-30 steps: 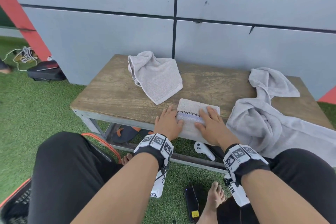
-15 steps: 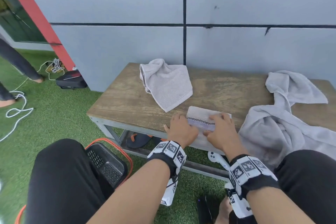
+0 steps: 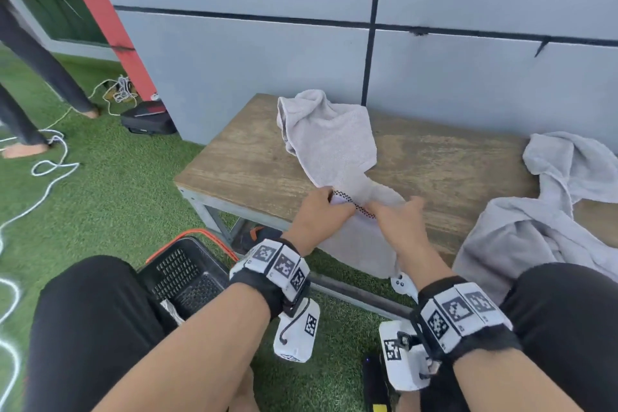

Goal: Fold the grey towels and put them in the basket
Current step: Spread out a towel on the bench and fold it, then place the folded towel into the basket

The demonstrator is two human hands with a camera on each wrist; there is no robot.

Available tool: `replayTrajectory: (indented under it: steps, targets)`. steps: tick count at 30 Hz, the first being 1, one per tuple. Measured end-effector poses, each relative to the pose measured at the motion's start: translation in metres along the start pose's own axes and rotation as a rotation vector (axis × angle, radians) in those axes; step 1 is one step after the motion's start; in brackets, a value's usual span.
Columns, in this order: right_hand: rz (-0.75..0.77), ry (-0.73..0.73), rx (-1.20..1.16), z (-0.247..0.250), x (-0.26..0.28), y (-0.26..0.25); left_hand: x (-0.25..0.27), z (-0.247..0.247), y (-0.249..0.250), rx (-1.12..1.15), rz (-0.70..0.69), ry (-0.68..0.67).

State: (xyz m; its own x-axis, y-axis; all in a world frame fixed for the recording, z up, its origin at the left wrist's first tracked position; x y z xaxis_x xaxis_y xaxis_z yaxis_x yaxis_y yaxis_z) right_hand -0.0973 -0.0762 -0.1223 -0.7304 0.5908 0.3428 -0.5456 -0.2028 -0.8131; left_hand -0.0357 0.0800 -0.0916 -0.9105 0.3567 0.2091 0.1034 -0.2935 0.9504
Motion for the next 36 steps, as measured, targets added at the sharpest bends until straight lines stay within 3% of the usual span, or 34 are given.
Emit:
replayTrajectory:
  steps: [5, 7, 12, 18, 24, 30, 35, 36]
  targets:
    - [-0.046, -0.186, -0.149, -0.075, -0.003, -0.018, 0.019, 0.084, -0.009, 0.259, 0.049, 0.137]
    - [-0.03, -0.282, -0.135, -0.101, 0.019, -0.041, 0.028, 0.118, -0.021, 0.324, 0.073, 0.236]
    - [0.187, -0.41, 0.009, -0.164, 0.049, -0.087, 0.047, 0.199, -0.066, 0.455, 0.141, 0.524]
    - [0.444, -0.515, 0.251, -0.237, 0.087, -0.131, 0.063, 0.269, -0.133, 0.459, 0.267, 0.733]
    - [0.663, -0.514, 0.417, -0.297, 0.116, -0.116, 0.065, 0.291, -0.208, 0.451, 0.478, 0.864]
    - [0.718, -0.577, 0.504, -0.337, 0.107, -0.093, 0.051, 0.291, -0.253, 0.416, 0.59, 0.955]
    - [0.756, -0.657, 0.664, -0.397, 0.099, -0.072, 0.051, 0.281, -0.322, 0.314, 0.71, 0.879]
    - [0.76, -0.678, 0.701, -0.409, 0.097, -0.065, 0.052, 0.278, -0.332, 0.379, 0.755, 0.868]
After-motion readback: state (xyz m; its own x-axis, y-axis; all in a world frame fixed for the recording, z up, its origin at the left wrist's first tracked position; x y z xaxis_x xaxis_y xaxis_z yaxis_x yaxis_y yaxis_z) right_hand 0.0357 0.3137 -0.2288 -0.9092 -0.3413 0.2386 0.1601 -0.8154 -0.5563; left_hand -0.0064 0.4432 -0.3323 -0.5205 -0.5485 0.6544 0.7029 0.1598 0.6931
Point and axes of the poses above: each hand's wrist, its own x-axis away from the middle knuckle, its own z-axis out of the back of the hand, y = z × x, the point moved 6 cm from there along -x, towards the middle knuckle, and after that the axes turned 12 degrees about x, right-handed, at the moved point
